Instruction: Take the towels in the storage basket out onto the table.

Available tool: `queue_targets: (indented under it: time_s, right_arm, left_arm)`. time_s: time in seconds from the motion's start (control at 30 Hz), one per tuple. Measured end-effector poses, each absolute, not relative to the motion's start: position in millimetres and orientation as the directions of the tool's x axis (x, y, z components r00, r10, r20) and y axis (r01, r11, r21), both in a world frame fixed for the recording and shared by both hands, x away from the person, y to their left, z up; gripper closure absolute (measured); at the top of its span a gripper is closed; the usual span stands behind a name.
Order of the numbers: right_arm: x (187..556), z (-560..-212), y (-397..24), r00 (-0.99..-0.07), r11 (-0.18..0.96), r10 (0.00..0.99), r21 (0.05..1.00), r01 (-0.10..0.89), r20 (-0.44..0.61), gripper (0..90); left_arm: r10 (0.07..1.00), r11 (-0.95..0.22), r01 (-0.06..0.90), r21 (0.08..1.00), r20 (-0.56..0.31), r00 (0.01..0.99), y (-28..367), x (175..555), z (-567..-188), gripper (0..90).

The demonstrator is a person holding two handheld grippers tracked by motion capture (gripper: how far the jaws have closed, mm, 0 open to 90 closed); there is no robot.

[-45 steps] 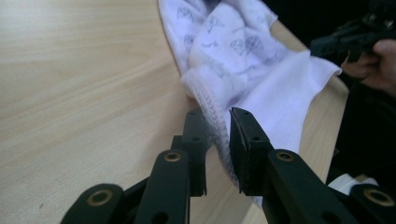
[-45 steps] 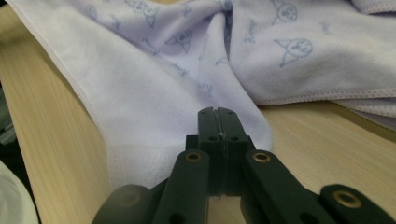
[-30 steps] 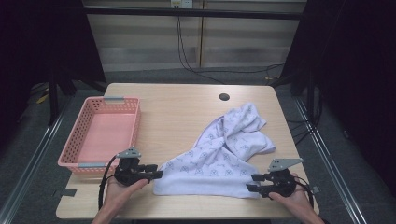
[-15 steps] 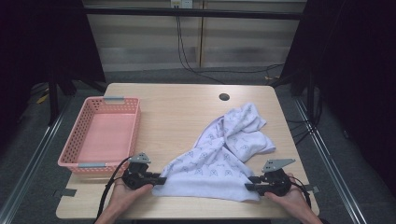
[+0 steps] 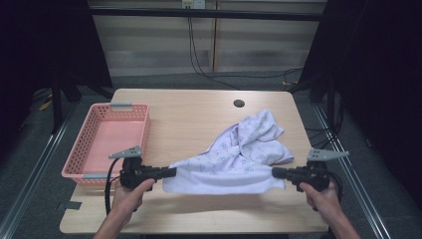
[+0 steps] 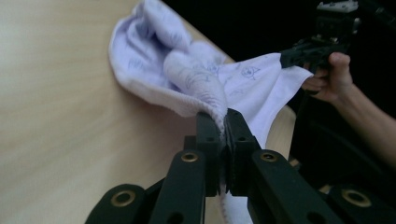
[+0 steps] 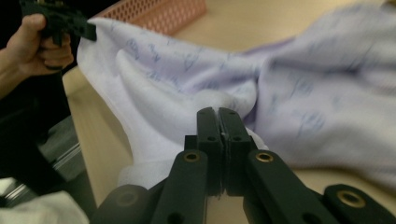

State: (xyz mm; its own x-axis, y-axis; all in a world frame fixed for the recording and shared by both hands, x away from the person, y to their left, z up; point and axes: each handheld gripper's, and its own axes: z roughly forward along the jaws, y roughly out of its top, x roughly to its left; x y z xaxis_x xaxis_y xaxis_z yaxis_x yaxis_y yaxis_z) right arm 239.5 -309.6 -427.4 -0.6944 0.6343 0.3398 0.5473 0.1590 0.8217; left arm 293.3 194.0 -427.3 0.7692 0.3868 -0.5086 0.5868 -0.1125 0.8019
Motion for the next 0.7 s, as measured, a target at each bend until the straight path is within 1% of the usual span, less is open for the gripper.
queue_targets:
  time_s: [0.03, 0.07, 0.17, 0.23, 0.27, 0.37, 0.4, 0.43, 0.47, 0.5, 0.57, 0.6, 0.63, 0.7]
  right_arm:
    - [244, -415, -312, -0.696, 0.138, 0.640, 0.841, 0.523, 0.327, 88.5]
    - [252, -393, -315, -0.701, 0.105, 0.642, 0.871, 0.481, 0.309, 88.5]
    - [264, -363, -317, -0.706, 0.081, 0.653, 0.901, 0.425, 0.274, 88.6]
    - [275, -341, -318, -0.705, 0.075, 0.665, 0.916, 0.393, 0.248, 88.6]
    - [280, -330, -319, -0.704, 0.063, 0.667, 0.924, 0.377, 0.242, 88.6]
    - [294, -299, -323, -0.697, 0.031, 0.683, 0.944, 0.329, 0.220, 88.7]
    - [299, -287, -324, -0.690, 0.023, 0.693, 0.950, 0.310, 0.208, 88.7]
    - [302, -277, -323, -0.684, 0.020, 0.702, 0.955, 0.297, 0.198, 88.7]
    - [302, -277, -323, -0.684, 0.020, 0.702, 0.955, 0.297, 0.198, 88.7]
    - [308, -262, -322, -0.687, -0.002, 0.700, 0.963, 0.270, 0.195, 88.7]
    - [312, -252, -320, -0.683, -0.005, 0.707, 0.967, 0.255, 0.184, 88.7]
    - [313, -246, -321, -0.689, -0.015, 0.701, 0.969, 0.246, 0.185, 88.7]
    - [315, -239, -323, -0.690, -0.032, 0.699, 0.972, 0.235, 0.190, 88.7]
    - [313, -228, -324, -0.685, -0.026, 0.708, 0.977, 0.213, 0.168, 88.7]
  left_arm:
    - [0.394, -0.096, 0.572, 0.815, -0.497, 0.774, 194, 298, -415, 86.6]
    - [0.393, -0.074, 0.549, 0.832, -0.482, 0.783, 192, 304, -397, 86.6]
    - [0.412, -0.042, 0.502, 0.864, -0.443, 0.796, 190, 310, -366, 86.6]
    - [0.405, -0.004, 0.483, 0.876, -0.440, 0.802, 191, 317, -348, 86.6]
    - [0.425, 0.011, 0.478, 0.878, -0.437, 0.793, 192, 320, -339, 86.6]
    - [0.439, 0.027, 0.450, 0.893, -0.415, 0.797, 194, 330, -312, 86.7]
    - [0.439, 0.027, 0.450, 0.893, -0.415, 0.797, 194, 330, -312, 86.7]
    - [0.435, 0.025, 0.416, 0.909, -0.385, 0.814, 194, 334, -298, 86.7]
    - [0.435, 0.025, 0.416, 0.909, -0.385, 0.814, 194, 334, -298, 86.7]
    - [0.432, 0.038, 0.409, 0.912, -0.384, 0.816, 194, 336, -287, 86.8]
    - [0.438, 0.052, 0.408, 0.912, -0.388, 0.811, 194, 338, -279, 86.8]
    - [0.451, 0.052, 0.394, 0.918, -0.373, 0.811, 195, 338, -272, 86.7]
    - [0.449, 0.050, 0.387, 0.921, -0.367, 0.815, 196, 339, -268, 86.7]
    - [0.435, 0.035, 0.363, 0.931, -0.341, 0.833, 197, 336, -259, 86.6]
